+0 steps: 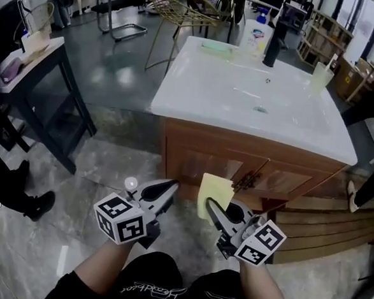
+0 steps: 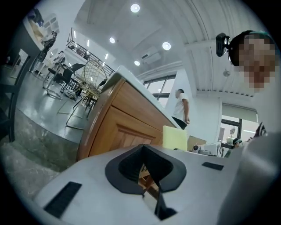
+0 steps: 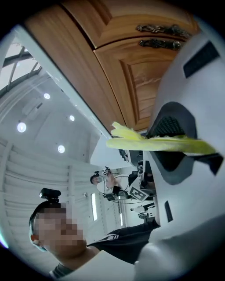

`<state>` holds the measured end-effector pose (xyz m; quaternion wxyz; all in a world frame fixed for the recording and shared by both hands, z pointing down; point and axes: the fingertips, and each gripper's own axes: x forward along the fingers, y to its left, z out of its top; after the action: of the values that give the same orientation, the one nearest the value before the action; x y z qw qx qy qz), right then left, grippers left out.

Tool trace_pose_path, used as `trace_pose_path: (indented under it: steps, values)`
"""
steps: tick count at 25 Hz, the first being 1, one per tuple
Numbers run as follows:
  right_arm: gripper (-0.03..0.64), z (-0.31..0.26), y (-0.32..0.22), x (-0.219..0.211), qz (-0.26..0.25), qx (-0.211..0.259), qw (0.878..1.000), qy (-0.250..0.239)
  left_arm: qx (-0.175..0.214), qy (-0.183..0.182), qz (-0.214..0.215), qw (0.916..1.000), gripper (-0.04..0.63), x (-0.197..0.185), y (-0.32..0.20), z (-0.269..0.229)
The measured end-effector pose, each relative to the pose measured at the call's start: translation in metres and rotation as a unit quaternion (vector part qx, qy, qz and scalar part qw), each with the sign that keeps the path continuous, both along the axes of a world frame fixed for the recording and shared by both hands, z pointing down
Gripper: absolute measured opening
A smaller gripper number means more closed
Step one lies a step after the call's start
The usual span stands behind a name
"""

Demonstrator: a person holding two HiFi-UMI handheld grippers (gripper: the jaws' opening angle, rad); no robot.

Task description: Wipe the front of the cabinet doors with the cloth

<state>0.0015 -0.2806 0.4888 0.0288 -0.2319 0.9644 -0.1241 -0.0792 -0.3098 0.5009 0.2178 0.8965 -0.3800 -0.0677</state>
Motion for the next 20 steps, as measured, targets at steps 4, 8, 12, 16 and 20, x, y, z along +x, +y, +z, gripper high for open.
trace_pose_path:
  steps: [4,8,12,16,20]
  values:
    - [0.041,0.012,-0.007,-0.004,0.004,0.019,1.000,0.009,0.020,-0.013,-0.003,0.9997,0.006,-0.008,-0.011,0.019]
    - [0.041,0.003,-0.012,-0.014,0.012,0.041,0.999,0.024,0.026,-0.018,-0.007,0.9995,0.006,-0.017,-0.014,0.018]
    - [0.041,-0.017,-0.016,-0.028,0.015,0.073,0.997,0.024,0.035,-0.009,-0.015,0.9992,0.006,-0.027,-0.014,0.008]
    - [0.041,-0.031,-0.027,-0.043,0.024,0.095,0.995,0.005,0.036,-0.013,-0.025,0.9990,0.006,-0.039,-0.011,0.005]
    - [0.041,-0.032,-0.037,-0.064,0.037,0.106,0.994,-0.003,0.018,-0.008,-0.035,0.9992,0.006,-0.053,-0.008,0.012]
